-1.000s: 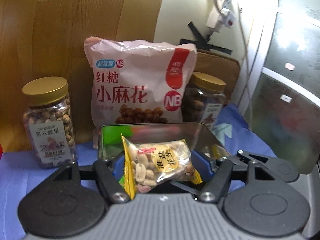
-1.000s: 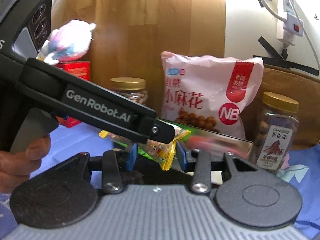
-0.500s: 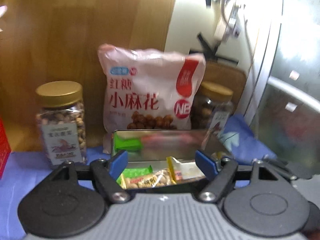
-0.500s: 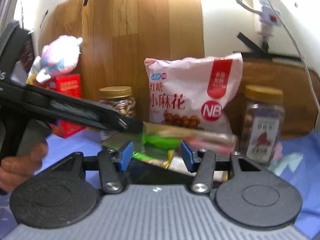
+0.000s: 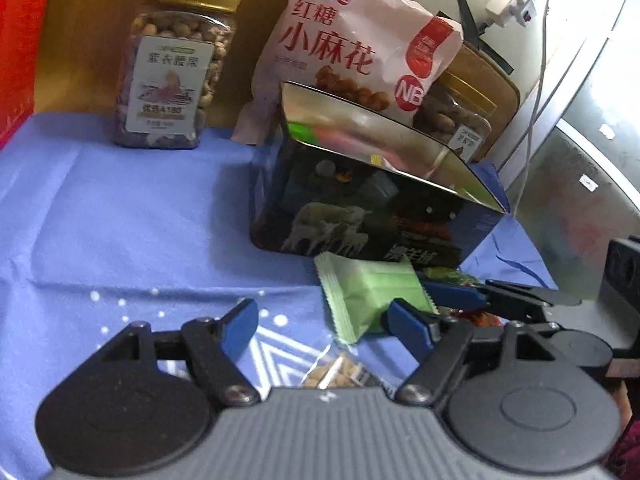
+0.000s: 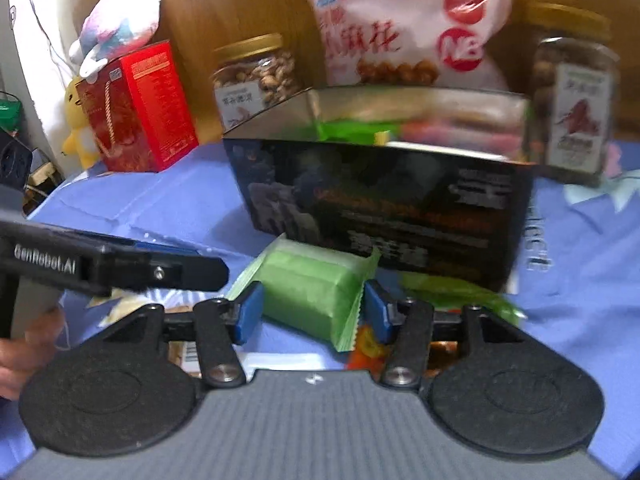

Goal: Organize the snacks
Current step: 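Grasp the light-green wrapped pack with the left tool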

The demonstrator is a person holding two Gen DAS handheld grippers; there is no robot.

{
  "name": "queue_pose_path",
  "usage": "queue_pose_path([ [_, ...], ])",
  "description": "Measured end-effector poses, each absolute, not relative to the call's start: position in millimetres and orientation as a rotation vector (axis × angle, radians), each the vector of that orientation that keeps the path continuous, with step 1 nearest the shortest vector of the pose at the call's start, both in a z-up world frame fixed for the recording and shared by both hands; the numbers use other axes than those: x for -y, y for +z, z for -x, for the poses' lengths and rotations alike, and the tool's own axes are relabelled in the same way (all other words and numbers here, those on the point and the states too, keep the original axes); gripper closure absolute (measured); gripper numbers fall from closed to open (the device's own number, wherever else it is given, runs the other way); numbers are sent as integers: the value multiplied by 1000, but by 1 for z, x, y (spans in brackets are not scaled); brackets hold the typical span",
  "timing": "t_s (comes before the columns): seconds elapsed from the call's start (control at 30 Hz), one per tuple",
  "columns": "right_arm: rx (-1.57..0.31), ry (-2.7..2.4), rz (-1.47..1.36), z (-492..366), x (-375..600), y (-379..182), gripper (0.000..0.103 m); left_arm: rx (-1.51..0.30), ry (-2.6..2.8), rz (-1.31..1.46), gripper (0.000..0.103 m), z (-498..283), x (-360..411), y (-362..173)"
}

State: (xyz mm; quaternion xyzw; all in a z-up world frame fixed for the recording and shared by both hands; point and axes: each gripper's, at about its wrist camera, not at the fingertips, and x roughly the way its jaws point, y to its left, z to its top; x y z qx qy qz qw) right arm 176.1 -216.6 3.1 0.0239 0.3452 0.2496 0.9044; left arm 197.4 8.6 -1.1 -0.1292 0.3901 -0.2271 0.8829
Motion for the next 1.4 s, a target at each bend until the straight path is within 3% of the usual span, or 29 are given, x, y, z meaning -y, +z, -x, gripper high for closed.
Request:
queue_pose_path([
  [0.13,-711,583,53,-171,181,8,56,-797,-448,315,29,-192,-27,2],
  [0.53,-629,840,304,-111,67,6,56,-740,-367,352,27,-121,-102,8],
  [0.93,-522,944,352,-36,83,11,51,-663,-353,378,25,-46,-134,15],
  [1.4,-620,742,159,-91,89,12,40,-663,-342,378,25,-120,-143,26],
])
